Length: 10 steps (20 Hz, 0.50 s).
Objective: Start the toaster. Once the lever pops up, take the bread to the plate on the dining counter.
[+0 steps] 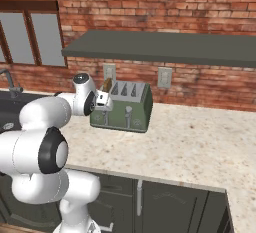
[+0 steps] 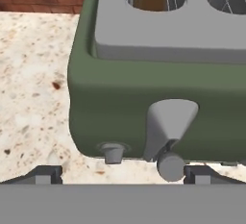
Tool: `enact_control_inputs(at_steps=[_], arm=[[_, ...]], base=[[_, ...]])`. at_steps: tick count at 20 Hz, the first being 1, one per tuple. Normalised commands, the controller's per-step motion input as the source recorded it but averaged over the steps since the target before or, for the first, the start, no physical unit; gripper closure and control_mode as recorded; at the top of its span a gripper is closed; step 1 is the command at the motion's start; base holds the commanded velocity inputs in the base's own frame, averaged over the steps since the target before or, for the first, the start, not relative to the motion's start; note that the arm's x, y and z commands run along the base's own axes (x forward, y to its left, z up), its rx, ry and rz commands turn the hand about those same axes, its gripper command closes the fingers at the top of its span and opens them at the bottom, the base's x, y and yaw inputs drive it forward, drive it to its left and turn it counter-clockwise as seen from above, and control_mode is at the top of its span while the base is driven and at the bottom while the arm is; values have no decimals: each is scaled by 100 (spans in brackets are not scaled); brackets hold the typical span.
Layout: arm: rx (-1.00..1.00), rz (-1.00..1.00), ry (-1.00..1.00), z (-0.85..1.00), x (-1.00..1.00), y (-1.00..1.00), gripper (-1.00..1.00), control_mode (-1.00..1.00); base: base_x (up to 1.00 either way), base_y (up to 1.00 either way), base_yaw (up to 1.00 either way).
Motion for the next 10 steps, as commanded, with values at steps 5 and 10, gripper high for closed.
enact_control_inputs(at_steps=[5,10], arm=[[0,0,0,-7,1,0,-100,-100],[0,0,0,-8,0,0,-100,-100]], base=[[0,0,0],[0,0,0]])
